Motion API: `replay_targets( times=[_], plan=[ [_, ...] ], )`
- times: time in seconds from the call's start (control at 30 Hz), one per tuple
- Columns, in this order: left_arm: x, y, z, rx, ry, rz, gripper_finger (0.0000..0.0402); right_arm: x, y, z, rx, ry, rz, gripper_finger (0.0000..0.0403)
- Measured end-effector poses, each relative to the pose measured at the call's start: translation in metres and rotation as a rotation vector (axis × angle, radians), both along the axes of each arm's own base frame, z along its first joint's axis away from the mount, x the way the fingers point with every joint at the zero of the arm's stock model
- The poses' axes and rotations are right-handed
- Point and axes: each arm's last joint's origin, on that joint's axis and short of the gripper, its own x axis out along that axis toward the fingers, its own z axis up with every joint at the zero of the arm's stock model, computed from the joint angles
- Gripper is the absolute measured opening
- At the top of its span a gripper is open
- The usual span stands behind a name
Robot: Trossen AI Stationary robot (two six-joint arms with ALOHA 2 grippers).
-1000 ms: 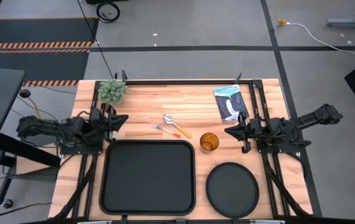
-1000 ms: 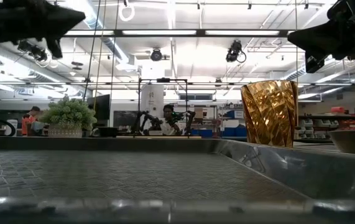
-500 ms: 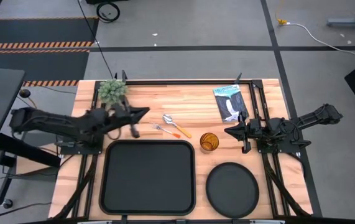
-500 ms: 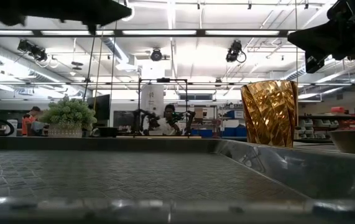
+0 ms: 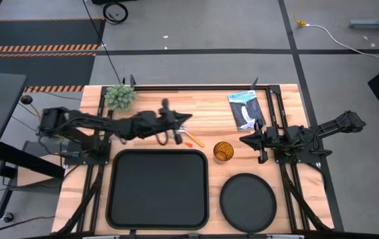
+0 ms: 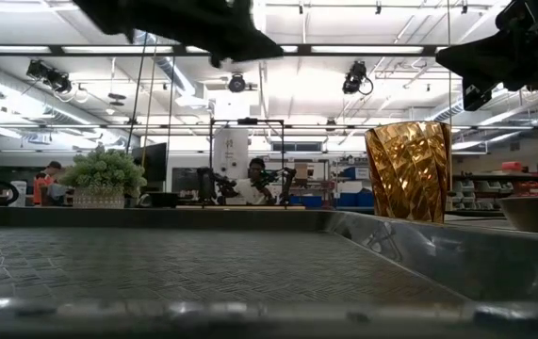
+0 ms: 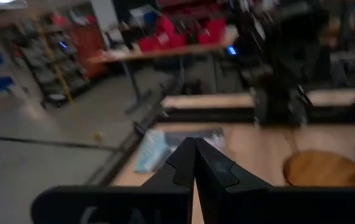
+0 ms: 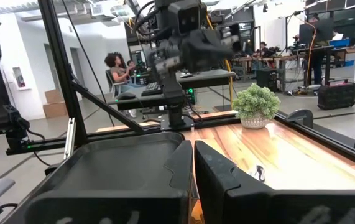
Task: Pick and place plate/cup/fork/spoon on tray
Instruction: Put the brown cup on the black tray
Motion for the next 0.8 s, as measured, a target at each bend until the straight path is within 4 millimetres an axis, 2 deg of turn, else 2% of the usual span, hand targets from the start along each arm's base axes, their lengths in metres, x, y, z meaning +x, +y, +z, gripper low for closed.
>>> replay_targets(
  times=[0.17,0.33,0.63,0.8],
  plan=[
    [0.041,-0.002,-0.007,-0.08,0.179,-0.06,0.0013,0.0,0.0,0.0,0.0,0.0,0.0,0.0023],
    [0.075,-0.009,-0.009,-0.126,0.357,-0.119,0.0043,0.0,0.0,0.0,0.0,0.0,0.0,0.0023],
    [0.107,-0.039,-0.014,-0.036,0.577,-0.249,0.0143,0.0,0.0,0.0,0.0,0.0,0.0,0.0023],
    [0.127,-0.058,-0.019,0.022,0.725,-0.312,0.0161,0.0,0.0,0.0,0.0,0.0,0.0,0.0023]
  ],
)
